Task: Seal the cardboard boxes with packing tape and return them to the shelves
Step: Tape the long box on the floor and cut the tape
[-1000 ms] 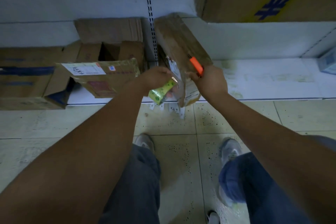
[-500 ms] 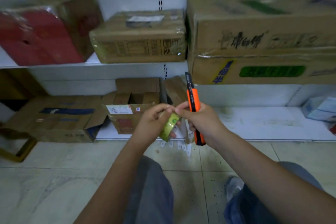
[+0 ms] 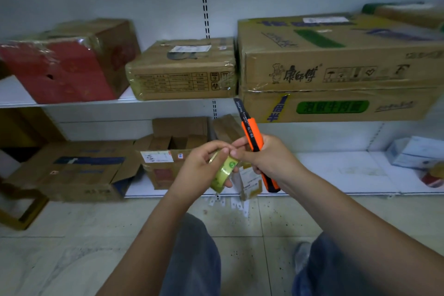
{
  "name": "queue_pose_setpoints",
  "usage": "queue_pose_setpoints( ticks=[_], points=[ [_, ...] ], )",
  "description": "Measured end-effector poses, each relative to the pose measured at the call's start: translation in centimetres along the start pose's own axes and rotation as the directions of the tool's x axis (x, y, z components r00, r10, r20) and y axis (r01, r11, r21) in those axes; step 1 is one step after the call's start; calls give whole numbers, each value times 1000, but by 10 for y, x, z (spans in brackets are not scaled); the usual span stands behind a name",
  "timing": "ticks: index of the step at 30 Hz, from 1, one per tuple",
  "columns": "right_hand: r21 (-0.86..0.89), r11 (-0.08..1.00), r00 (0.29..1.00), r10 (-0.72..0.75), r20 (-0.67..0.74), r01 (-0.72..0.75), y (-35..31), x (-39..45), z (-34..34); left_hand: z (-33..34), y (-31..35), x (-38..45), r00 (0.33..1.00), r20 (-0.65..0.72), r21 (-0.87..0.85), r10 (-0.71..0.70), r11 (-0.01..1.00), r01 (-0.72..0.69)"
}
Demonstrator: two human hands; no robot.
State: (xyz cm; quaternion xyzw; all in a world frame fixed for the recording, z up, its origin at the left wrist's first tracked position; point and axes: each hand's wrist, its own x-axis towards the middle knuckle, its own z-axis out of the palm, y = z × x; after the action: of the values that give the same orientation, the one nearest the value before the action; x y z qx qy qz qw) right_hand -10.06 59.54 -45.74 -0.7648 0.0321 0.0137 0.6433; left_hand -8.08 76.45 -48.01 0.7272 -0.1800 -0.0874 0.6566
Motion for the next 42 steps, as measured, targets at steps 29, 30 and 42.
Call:
queue_pose_setpoints(
  ticks=[29,30,42],
  points=[
    [-214,976,987,-67,-148,35,46,-5,-28,39,-42,-5,936,204,-240,-287,912,332],
    [-215,976,991,-53,-120,26,45,-3,-31,39,-41,-7,923,244,-306,-298,879,365],
    [-325,935,983,-173,-63,143,47,-6,-41,64,-36,-8,902,163,-287,-400,855,432]
  ],
)
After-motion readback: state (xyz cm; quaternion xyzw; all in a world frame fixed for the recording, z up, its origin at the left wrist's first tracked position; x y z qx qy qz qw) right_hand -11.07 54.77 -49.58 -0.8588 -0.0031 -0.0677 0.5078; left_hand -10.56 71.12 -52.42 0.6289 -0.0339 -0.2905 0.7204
